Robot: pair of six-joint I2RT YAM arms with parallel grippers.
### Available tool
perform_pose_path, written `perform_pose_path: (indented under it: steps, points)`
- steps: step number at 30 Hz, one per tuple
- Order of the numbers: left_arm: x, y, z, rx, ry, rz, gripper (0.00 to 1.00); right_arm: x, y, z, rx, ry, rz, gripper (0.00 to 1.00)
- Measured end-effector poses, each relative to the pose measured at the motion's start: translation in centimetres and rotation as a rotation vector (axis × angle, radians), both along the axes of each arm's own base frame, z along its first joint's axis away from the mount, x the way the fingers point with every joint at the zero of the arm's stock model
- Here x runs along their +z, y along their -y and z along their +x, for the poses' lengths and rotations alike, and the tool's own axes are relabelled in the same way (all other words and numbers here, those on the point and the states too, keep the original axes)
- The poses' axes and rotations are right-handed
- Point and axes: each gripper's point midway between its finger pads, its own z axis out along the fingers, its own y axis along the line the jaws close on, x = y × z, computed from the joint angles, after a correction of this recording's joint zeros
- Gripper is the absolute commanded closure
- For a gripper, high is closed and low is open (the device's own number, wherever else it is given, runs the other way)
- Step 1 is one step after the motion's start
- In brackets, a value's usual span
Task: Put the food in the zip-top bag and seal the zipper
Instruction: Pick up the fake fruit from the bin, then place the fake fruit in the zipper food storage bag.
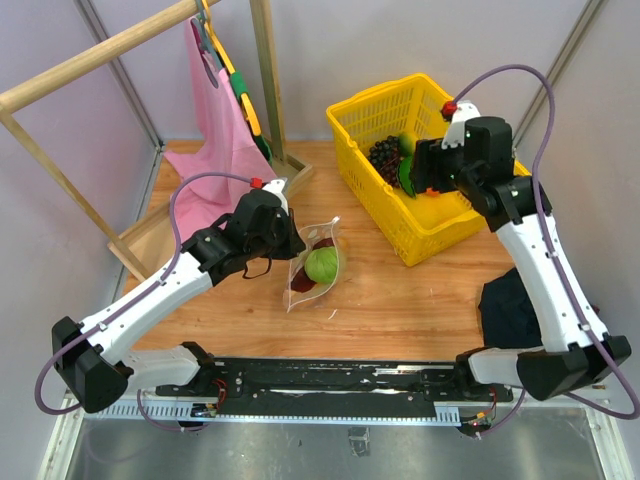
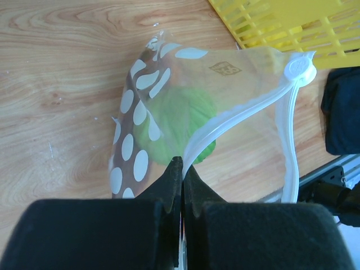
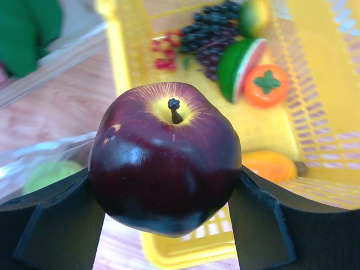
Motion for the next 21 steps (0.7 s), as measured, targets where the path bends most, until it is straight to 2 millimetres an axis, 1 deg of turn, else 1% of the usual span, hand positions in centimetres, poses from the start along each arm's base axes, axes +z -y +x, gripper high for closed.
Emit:
perform_pose_path:
  steps: [2, 4, 9, 12, 15, 21]
  points:
    - [0.0, 0.0, 0.0, 0.0, 0.001, -0.001, 1.0, 0.7, -2.2, -1.5, 0.073, 0.021, 0.017, 0.49]
    - [0.1, 0.0, 0.0, 0.0, 0.002, -0.002, 1.0, 1.0, -4.0, -2.9, 0.137, 0.03, 0.033, 0.49]
    - [0.1, 0.1, 0.1, 0.0, 0.004, -0.004, 1.0, 1.2, -8.1, -6.4, 0.303, 0.035, 0.084, 0.49]
    - [0.1, 0.1, 0.1, 0.003, 0.002, -0.008, 1.0, 0.7, -11.0, -8.6, 0.427, 0.028, 0.119, 0.5]
    - [0.2, 0.1, 0.1, 0.007, 0.0, -0.012, 1.0, -0.4, -14.1, -11.0, 0.56, 0.009, 0.144, 0.49]
    - [0.2, 0.2, 0.1, 0.01, -0.002, -0.02, 1.0, -2.6, -18.9, -14.9, 0.758, -0.022, 0.139, 0.49]
